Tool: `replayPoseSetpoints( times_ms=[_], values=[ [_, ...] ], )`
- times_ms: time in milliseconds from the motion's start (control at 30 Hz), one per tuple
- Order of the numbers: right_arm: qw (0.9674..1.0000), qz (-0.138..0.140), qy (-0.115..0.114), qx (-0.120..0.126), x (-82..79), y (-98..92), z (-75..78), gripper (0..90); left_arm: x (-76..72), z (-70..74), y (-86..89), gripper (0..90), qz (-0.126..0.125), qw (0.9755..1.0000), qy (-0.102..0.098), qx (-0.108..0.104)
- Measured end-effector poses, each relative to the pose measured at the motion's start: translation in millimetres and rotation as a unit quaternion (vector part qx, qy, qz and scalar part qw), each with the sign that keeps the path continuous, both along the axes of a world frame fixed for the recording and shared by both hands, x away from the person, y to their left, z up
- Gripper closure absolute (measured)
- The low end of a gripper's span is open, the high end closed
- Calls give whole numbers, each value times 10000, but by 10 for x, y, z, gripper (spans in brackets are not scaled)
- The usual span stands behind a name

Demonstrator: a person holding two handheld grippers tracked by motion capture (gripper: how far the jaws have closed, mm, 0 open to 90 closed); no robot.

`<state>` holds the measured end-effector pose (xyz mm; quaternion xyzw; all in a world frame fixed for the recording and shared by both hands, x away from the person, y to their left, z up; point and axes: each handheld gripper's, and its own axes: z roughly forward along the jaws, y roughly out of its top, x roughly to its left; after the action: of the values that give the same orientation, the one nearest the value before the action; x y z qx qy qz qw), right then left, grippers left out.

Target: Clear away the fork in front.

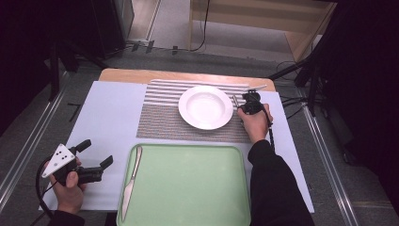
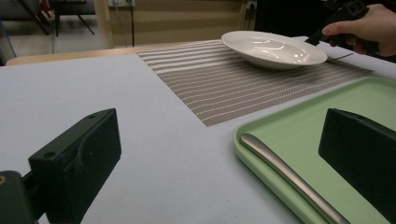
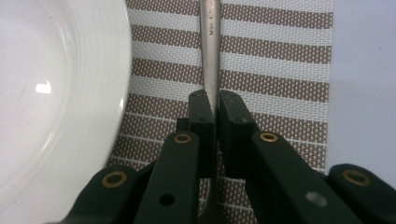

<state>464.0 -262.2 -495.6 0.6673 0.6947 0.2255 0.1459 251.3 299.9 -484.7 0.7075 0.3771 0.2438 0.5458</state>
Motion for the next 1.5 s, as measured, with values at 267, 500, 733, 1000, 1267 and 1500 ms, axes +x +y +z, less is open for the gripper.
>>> replayPoseSetpoints(
  times_ms=[267, 500, 733, 1000, 1267, 1500],
  values=[
    [9999, 53, -125, 98, -25, -61, 54, 870, -2, 0, -2, 0, 3, 10000, -3, 6],
    [9999, -10, 3, 131, -17, -63, 45, 861, -2, 0, -3, 0, -5, 10000, 2, 6],
    [9999, 27, 104, -60, 0, -19, 4, 860, 0, 2, -5, 0, -27, 10000, 21, 20],
    [9993, 14, -364, 19, -112, -66, 35, 862, 1, 9, -9, 0, -47, 10000, 3, 18],
    [9965, 89, -795, 256, -357, -116, 47, 862, -18, 29, -90, 0, -119, 9999, -37, 113],
    [9929, 175, -1101, 405, -557, -98, 90, 862, -36, 92, -159, 0, -157, 9997, -164, 134]
  ],
)
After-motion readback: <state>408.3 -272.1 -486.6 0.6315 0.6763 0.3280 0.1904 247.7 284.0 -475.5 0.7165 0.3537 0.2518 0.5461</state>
